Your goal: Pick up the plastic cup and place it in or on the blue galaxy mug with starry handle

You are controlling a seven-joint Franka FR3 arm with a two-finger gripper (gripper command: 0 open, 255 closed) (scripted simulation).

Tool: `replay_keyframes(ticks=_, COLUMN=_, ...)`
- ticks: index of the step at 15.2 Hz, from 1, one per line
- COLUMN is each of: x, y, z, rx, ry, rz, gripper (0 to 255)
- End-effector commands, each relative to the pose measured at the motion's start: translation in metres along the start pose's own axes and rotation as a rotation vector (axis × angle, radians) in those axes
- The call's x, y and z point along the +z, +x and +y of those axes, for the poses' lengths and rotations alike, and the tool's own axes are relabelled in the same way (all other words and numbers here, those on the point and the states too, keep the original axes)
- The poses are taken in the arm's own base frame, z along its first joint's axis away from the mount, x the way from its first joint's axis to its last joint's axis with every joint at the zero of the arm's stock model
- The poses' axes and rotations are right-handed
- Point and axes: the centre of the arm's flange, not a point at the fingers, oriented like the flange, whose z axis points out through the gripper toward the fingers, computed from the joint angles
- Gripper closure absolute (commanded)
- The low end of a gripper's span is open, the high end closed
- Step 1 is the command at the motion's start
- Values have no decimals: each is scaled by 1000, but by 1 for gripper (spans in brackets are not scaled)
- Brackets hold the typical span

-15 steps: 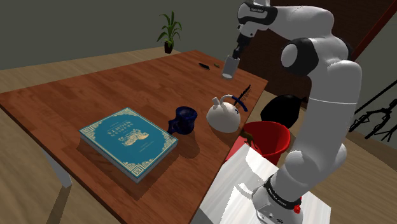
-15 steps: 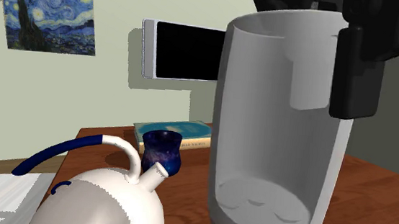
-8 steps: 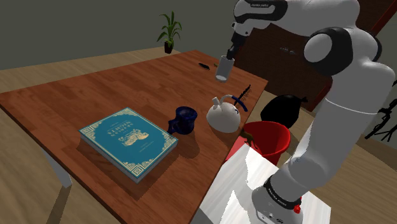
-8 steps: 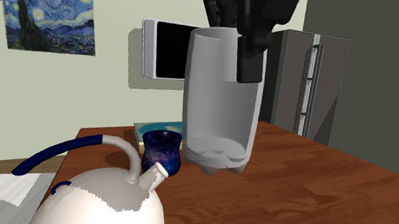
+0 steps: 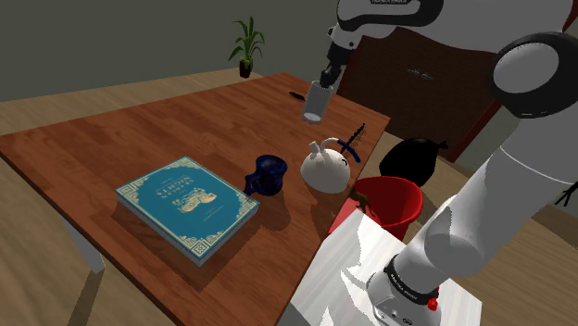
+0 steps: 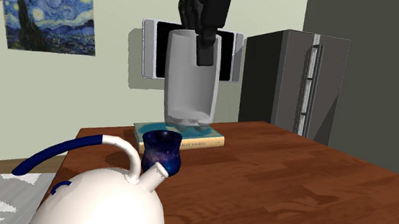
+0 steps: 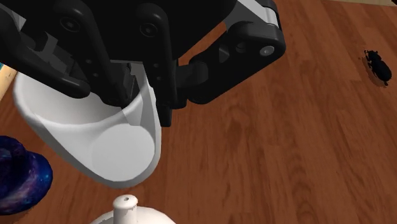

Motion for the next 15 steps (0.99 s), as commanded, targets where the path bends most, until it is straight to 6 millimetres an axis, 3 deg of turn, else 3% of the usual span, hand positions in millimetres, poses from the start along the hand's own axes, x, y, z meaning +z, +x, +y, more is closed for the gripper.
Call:
replay_keyframes(ticks=1, x=-1, y=-2, z=-26, rx=1, ry=-1, rz=0, gripper=255)
replay_keyframes(ticks=15, x=-21, y=1, z=-210, rx=1, ry=-1, rz=0, gripper=255)
